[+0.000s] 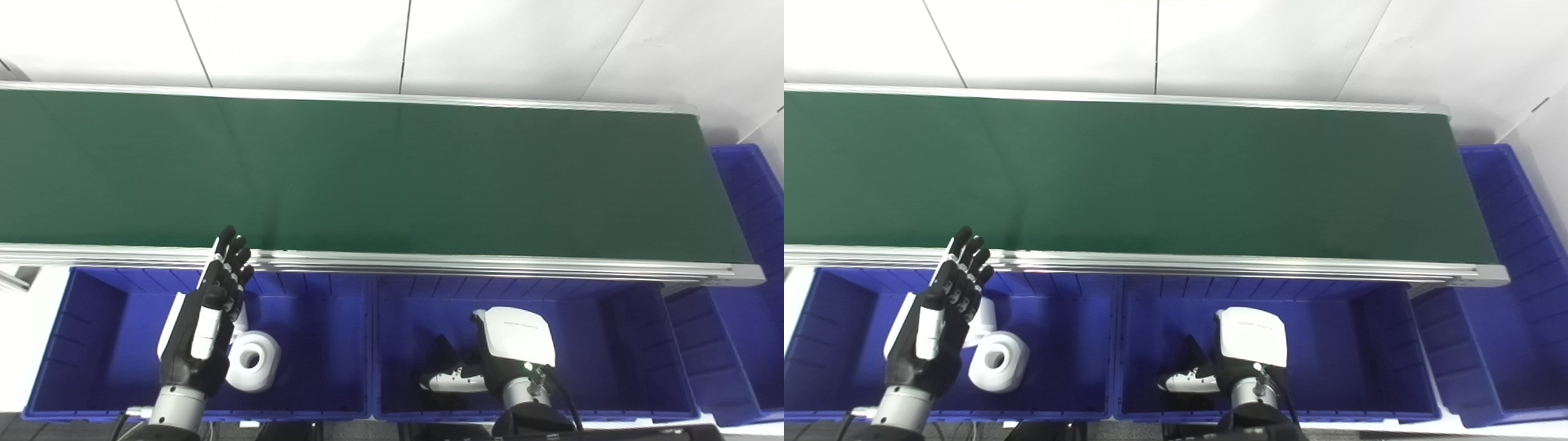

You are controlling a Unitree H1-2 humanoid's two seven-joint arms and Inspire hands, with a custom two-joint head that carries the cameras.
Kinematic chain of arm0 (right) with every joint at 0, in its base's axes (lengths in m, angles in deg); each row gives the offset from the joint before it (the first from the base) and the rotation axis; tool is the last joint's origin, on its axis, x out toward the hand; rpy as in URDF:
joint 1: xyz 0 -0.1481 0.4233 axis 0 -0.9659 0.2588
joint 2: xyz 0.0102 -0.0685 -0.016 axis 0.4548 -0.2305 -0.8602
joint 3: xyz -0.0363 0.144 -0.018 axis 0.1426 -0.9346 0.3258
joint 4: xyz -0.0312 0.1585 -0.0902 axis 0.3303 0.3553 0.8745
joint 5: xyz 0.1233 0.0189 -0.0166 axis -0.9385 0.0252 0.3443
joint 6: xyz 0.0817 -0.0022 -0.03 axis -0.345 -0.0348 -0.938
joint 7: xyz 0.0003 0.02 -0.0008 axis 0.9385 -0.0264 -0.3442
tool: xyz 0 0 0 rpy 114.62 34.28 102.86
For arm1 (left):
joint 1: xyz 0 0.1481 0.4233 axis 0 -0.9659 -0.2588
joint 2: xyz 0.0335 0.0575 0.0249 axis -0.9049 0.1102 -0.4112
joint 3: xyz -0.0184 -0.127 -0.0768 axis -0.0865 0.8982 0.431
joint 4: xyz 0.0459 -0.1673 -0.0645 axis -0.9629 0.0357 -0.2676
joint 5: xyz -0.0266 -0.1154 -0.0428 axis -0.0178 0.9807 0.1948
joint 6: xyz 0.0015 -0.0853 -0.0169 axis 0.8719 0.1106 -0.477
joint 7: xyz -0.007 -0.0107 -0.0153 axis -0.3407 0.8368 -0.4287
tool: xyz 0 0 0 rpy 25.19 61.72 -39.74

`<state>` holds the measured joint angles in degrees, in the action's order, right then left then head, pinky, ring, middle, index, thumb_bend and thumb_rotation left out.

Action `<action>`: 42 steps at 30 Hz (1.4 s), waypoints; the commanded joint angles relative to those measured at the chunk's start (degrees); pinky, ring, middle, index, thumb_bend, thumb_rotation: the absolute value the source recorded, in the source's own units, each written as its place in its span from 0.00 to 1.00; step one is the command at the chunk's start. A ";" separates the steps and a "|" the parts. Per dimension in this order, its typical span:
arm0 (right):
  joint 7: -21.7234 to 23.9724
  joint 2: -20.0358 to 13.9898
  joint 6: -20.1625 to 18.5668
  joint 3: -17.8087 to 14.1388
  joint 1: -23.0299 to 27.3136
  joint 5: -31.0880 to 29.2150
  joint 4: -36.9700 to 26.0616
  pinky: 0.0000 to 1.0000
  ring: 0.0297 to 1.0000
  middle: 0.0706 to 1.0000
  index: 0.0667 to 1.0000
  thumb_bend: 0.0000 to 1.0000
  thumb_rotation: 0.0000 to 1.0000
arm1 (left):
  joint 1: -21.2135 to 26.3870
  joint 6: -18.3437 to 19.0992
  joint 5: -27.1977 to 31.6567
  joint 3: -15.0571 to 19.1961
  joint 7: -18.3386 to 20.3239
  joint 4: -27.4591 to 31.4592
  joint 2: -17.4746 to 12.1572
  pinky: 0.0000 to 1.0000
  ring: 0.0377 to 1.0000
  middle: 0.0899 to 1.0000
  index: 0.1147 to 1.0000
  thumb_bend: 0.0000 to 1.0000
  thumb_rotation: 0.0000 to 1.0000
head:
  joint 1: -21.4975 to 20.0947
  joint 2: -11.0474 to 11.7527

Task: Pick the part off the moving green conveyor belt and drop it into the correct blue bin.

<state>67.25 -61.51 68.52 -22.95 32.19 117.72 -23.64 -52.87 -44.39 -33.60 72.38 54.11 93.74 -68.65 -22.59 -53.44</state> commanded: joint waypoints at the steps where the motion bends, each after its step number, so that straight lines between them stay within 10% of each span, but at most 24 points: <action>1: -3.10 0.55 1.87 0.19 -1.28 -2.05 -1.56 0.74 0.76 0.84 0.85 1.00 0.93 | -0.60 -2.51 -0.88 -0.27 0.61 0.48 -0.06 1.00 1.00 1.00 1.00 0.94 0.86 | 0.53 0.41; 6: -13.43 -0.91 3.67 -0.09 -2.67 -13.63 -1.12 0.64 0.69 0.77 0.81 0.99 1.00 | -1.13 -5.47 -3.75 -1.21 0.88 -1.49 -0.47 1.00 1.00 1.00 1.00 0.90 0.88 | 2.59 2.26; 13: -26.88 -0.17 12.10 -2.08 -7.15 -45.84 -3.09 0.56 0.69 0.76 0.80 0.87 1.00 | -1.76 -9.69 -8.21 -2.79 1.25 -4.28 -0.85 1.00 0.99 1.00 1.00 0.92 0.87 | 7.70 6.07; 20: -37.78 1.80 29.17 1.12 -13.36 -70.10 1.24 0.72 0.79 0.83 0.84 0.87 1.00 | -2.01 -14.10 -10.94 -3.16 1.01 -7.70 -1.00 0.96 0.97 0.99 1.00 0.96 0.86 | 10.90 9.72; 28: -41.81 -2.31 46.08 -0.26 -8.55 -77.53 15.98 0.81 0.86 0.89 0.91 0.95 1.00 | -1.56 -17.20 -13.66 -3.54 0.60 -10.64 -0.97 0.92 0.95 0.99 1.00 0.98 0.87 | 10.70 12.60; 42: -38.44 -3.52 47.74 0.71 -6.31 -88.51 20.29 0.99 0.97 0.99 1.00 0.92 1.00 | -1.44 -19.23 -12.40 -3.48 0.55 -11.33 0.01 0.94 0.96 1.00 1.00 1.00 0.87 | 10.39 12.17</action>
<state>28.15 -65.12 113.42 -22.67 25.99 29.97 -2.84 -54.10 -60.81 -46.61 68.79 54.72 81.59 -68.64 -12.22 -41.22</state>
